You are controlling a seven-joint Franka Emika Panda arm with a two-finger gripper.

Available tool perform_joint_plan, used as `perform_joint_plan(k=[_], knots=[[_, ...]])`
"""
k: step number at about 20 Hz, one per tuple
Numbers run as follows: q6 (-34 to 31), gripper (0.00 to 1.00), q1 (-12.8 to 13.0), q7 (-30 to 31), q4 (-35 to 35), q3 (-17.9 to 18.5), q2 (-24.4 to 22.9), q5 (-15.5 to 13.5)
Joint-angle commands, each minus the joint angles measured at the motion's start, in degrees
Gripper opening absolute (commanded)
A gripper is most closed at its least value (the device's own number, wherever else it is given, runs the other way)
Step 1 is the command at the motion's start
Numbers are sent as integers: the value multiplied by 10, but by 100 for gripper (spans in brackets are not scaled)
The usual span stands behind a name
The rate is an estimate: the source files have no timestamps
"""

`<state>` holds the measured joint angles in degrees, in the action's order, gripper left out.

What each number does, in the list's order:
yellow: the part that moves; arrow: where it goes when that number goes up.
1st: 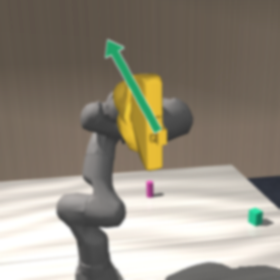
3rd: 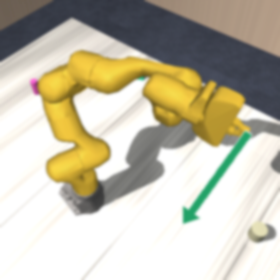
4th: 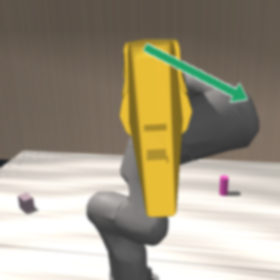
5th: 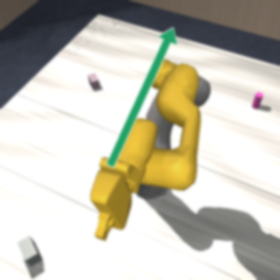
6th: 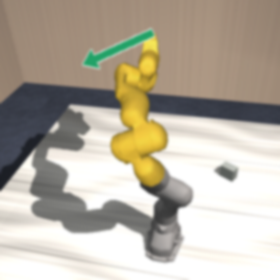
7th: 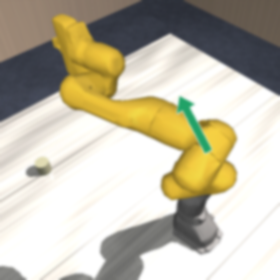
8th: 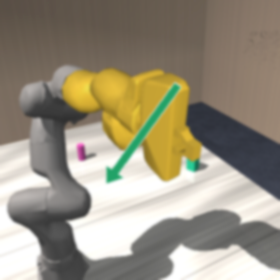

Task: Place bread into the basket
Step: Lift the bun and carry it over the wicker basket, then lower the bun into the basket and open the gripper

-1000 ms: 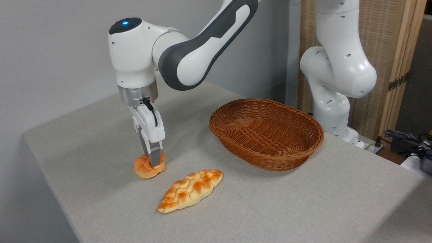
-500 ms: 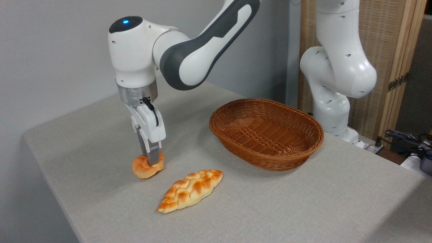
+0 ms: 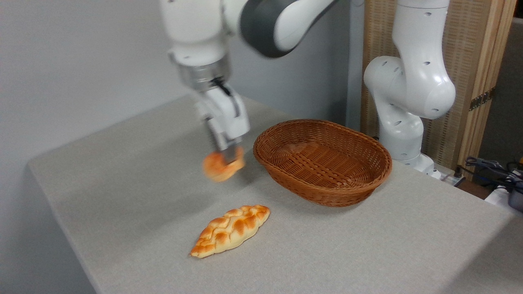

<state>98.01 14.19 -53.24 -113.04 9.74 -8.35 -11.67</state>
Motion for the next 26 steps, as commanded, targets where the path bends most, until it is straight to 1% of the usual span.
perform_joint_plan(k=[1,2,3,4,5,6,7,8,9,10,14,15,16,17,18,19,20,21,26], knots=[[-67,26,67,-78,-77,77,-103,10],[-67,26,84,-78,-103,91,-128,16],[-65,26,113,-78,-128,104,-153,28],[-66,27,127,-78,-138,111,-163,35],[-69,31,151,-78,-154,125,-177,46],[-70,35,172,-78,-168,132,-186,48],[-70,36,195,-75,-178,133,-192,48],[-70,36,219,-72,-189,133,-193,55],[-70,36,239,-71,-198,133,-193,70],[-68,39,253,-71,-209,133,-192,87],[-57,46,254,-72,-223,133,-191,94],[-54,53,254,-72,-228,133,-190,95],[-49,62,254,-72,-235,133,-189,95],[-45,66,254,-72,-236,133,-188,95],[-34,76,255,-75,-240,133,-183,94],[-21,87,256,-76,-243,133,-180,94],[-18,97,262,-77,-249,133,-180,94],[-18,100,263,-77,-250,133,-179,94],[-19,100,263,-77,-250,133,-172,94]])
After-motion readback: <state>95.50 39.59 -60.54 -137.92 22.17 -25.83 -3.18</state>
